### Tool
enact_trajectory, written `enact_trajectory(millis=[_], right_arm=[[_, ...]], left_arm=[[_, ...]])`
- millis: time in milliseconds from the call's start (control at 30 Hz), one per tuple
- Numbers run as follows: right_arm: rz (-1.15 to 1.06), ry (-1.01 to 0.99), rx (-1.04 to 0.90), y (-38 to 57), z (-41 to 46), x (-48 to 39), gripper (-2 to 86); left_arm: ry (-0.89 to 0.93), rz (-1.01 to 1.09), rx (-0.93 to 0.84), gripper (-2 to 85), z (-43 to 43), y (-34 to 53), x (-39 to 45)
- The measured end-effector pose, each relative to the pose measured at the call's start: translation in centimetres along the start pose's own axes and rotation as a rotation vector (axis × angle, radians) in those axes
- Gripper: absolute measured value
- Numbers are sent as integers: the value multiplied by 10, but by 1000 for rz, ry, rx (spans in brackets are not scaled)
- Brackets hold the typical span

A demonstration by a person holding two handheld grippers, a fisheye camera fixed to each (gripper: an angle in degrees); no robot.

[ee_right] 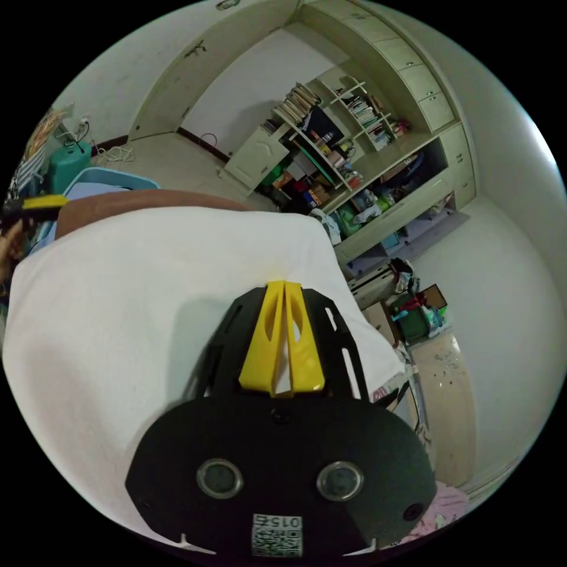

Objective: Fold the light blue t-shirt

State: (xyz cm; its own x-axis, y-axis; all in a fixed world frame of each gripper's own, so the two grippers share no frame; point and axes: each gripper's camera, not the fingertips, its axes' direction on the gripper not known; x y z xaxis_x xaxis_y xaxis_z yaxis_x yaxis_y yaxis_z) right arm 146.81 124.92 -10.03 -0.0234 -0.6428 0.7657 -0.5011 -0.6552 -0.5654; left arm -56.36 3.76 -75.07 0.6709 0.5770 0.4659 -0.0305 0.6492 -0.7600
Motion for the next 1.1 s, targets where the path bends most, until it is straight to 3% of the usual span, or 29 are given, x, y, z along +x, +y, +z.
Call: enact_trajectory(millis=[167,267,400,533,633,800,867,967,1100], right_arm=[[-14,20,8,4,25,-6,-7],[-13,11,2,8,34,-1,-7],[-7,-3,15,18,40,11,-7],[18,-32,46,39,39,35,-7],[34,-53,49,54,34,55,-7],[109,-156,60,86,16,109,-9],[238,-378,49,113,-2,165,-10],[326,-717,109,180,-52,241,-10],[342,-805,307,304,-152,321,-10]], left_arm=[[18,-140,-120,153,126,-8,3],[-65,-220,-187,178,188,-30,20],[-313,-122,-322,147,244,-38,43],[-337,-14,-329,82,242,-25,34],[-175,-142,-185,43,198,-8,-11],[314,-490,249,18,79,65,-128],[478,-573,359,14,45,86,-166],[596,-479,493,12,-34,86,-189],[894,-218,645,12,-140,56,-165]])
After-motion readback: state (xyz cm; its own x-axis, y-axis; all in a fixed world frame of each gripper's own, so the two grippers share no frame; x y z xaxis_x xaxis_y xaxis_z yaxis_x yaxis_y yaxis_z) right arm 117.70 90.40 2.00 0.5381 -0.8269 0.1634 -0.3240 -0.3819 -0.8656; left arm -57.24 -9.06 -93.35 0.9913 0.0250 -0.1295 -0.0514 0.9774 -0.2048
